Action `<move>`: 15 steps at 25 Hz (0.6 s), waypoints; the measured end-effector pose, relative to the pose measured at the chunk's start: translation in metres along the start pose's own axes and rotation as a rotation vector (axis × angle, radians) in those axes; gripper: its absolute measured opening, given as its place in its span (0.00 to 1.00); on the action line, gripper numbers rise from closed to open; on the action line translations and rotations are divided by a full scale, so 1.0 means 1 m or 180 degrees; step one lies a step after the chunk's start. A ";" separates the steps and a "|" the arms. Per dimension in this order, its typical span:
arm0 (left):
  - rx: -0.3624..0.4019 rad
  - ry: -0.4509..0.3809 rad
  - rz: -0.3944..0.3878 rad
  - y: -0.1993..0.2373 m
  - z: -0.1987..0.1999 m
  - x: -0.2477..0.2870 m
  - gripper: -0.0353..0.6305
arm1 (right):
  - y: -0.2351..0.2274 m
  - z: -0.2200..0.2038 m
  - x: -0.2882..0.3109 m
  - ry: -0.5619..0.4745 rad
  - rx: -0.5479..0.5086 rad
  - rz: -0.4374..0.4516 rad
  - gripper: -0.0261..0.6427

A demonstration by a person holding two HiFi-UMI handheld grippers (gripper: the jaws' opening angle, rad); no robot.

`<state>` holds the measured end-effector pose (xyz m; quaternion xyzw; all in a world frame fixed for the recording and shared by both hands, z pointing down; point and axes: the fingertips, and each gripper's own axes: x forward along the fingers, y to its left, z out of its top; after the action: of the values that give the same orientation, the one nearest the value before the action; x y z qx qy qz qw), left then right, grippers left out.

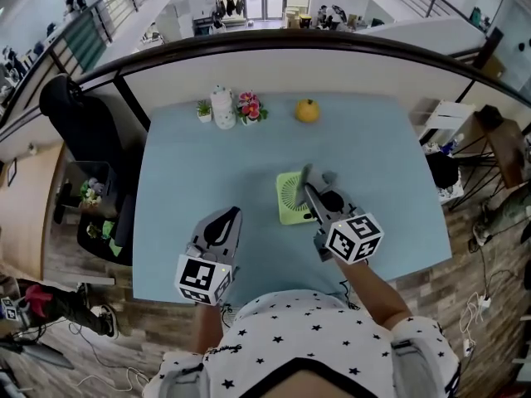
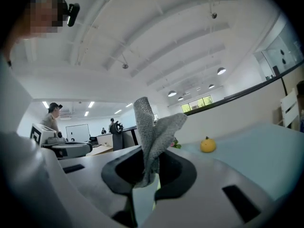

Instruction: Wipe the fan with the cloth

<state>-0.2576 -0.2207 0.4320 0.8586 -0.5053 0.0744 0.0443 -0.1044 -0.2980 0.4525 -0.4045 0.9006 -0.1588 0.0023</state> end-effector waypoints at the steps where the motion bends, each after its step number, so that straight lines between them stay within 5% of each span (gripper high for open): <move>1: 0.0001 0.0000 0.0000 0.000 0.000 0.000 0.10 | 0.003 0.002 -0.001 -0.0021 0.0033 0.0029 0.12; 15: 0.0006 0.0047 -0.0017 -0.003 -0.003 0.003 0.10 | 0.012 0.007 -0.004 -0.0035 0.0197 0.0165 0.11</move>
<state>-0.2540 -0.2209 0.4356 0.8594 -0.5026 0.0811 0.0474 -0.1097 -0.2895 0.4421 -0.3817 0.9054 -0.1843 0.0239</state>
